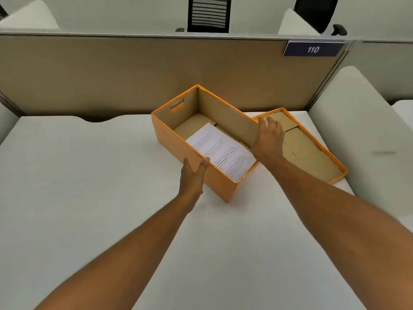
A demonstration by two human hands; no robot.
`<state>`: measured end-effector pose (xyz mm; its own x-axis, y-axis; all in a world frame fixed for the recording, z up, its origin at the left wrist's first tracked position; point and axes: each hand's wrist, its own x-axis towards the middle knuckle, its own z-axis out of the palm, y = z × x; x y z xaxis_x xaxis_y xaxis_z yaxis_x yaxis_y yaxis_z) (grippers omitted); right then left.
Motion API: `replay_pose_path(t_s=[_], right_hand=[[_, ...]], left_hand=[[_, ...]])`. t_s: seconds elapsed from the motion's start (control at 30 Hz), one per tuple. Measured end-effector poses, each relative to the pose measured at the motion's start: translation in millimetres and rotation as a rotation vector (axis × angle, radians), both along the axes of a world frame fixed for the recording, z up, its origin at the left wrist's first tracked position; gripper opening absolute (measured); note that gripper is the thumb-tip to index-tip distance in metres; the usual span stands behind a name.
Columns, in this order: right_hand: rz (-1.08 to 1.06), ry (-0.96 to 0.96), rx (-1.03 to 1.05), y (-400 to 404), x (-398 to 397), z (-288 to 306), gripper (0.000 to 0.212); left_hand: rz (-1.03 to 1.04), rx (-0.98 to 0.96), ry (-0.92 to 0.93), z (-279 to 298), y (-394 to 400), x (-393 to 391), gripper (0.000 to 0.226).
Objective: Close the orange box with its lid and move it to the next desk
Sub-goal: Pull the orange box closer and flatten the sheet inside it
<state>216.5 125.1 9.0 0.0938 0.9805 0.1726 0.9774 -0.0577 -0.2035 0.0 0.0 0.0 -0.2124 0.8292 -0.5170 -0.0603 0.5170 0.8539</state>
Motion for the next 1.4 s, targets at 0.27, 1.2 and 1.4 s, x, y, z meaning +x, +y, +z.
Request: replay_pose_path(t_s=[0.27, 1.2, 1.4], right_hand=[[-0.041, 0.252, -0.105, 15, 21, -18, 0.055], [-0.094, 0.752, -0.335, -272, -137, -4, 0.024], [-0.097, 0.656, -0.379, -260, -146, 5, 0.037]], left_hand=[[-0.015, -0.04, 0.028, -2, 32, 13, 0.069], [-0.176, -0.015, 0.295, -3, -119, -248, 0.049], [-0.176, -0.007, 0.285, -8, -118, -254, 0.063]])
